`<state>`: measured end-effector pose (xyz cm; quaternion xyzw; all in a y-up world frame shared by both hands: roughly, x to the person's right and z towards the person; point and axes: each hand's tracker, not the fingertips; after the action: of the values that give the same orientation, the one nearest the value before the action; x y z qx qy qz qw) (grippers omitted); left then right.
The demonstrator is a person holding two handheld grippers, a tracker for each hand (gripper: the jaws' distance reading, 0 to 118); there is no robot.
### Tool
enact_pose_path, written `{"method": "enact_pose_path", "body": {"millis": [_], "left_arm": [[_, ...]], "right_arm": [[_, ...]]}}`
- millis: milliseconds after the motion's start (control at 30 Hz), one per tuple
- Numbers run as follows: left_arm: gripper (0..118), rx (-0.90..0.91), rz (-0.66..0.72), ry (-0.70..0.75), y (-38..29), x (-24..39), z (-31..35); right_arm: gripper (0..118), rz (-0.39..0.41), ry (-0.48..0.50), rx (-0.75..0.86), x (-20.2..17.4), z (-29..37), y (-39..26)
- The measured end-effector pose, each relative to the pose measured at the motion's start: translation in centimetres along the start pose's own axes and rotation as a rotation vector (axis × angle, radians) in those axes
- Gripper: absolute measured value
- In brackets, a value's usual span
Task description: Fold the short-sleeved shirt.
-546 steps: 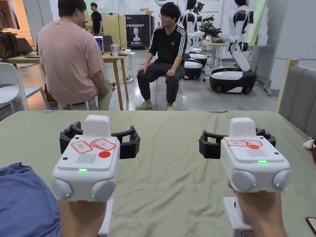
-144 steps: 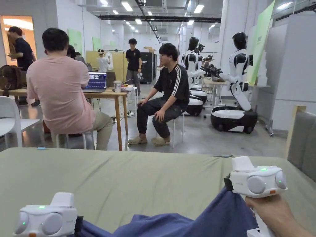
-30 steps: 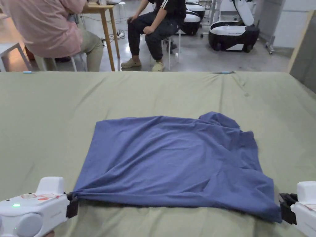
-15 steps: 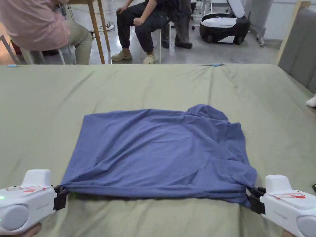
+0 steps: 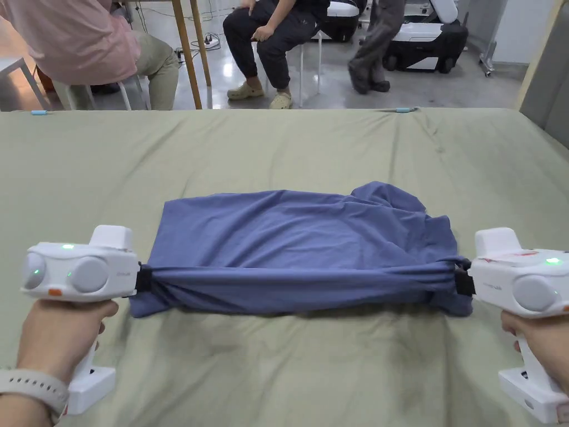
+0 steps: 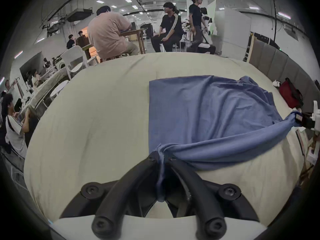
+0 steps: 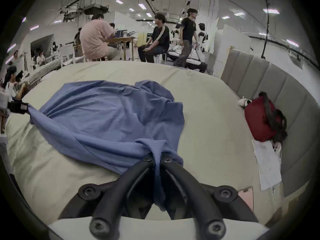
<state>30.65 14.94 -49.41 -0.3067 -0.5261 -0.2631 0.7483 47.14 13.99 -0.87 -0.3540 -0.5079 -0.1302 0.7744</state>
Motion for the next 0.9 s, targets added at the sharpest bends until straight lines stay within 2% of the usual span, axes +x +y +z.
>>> {"method": "enact_pose_path", "body": {"millis": [67, 167, 333, 367, 400, 433, 467, 500, 533, 633, 767, 800, 833, 867, 900], "left_arm": [[3, -0.015, 0.023, 0.011, 1.6, 0.0, -2.2], [3, -0.059, 0.051, 0.016, 3.3, 0.0, -4.9], [4, -0.111, 0.028, 0.043, 3.5, 0.8, -7.7], [7, -0.106, 0.023, 0.044, 3.3, 0.9, -7.8], [27, -0.093, 0.026, 0.046, 3.1, 0.9, -7.7], [53, -0.065, 0.034, 0.049, 2.8, 1.0, -7.3], [79, -0.037, 0.034, 0.049, 2.4, 1.1, -6.7], [98, -0.008, 0.018, 0.051, 2.1, 1.5, -5.9], [99, 0.035, -0.007, 0.056, 1.6, 2.1, -4.9], [98, 0.195, -0.015, 0.074, 0.4, 4.7, -1.5], [96, 0.281, 0.026, -0.004, -1.4, 8.4, 2.1], [88, 0.295, 0.023, -0.010, -1.9, 8.9, 2.8], [70, 0.307, 0.025, -0.006, -2.5, 9.3, 3.5], [34, 0.305, 0.024, 0.005, -2.9, 8.9, 2.8], [0, 0.306, 0.022, 0.009, -3.4, 8.6, 3.0]], "right_arm": [[4, 0.004, -0.007, -0.014, -0.2, -2.0, 1.5], [4, -0.101, 0.004, -0.063, 0.5, -4.5, 2.9], [5, -0.092, -0.004, -0.118, 0.1, -7.0, 3.1], [9, -0.090, -0.006, -0.119, 0.0, -7.2, 2.9], [29, -0.090, -0.005, -0.116, 0.6, -8.3, 2.5], [53, -0.089, -0.005, -0.103, 0.7, -8.3, 2.2], [72, -0.087, -0.014, -0.100, 0.6, -7.8, 2.2], [80, -0.085, -0.014, -0.089, 0.4, -7.0, 2.1], [80, -0.077, -0.003, -0.036, -0.1, -5.7, 2.0], [80, -0.053, -0.027, 0.081, -2.8, -2.3, 1.8], [79, -0.094, 0.045, 0.180, -7.1, 1.6, 0.6], [73, -0.094, 0.068, 0.191, -8.0, 2.1, 0.3], [53, -0.093, 0.076, 0.195, -8.7, 2.6, -0.1], [24, -0.094, 0.068, 0.200, -9.4, 3.1, -0.5], [0, -0.089, 0.066, 0.207, -9.7, 3.5, -0.9]]}}
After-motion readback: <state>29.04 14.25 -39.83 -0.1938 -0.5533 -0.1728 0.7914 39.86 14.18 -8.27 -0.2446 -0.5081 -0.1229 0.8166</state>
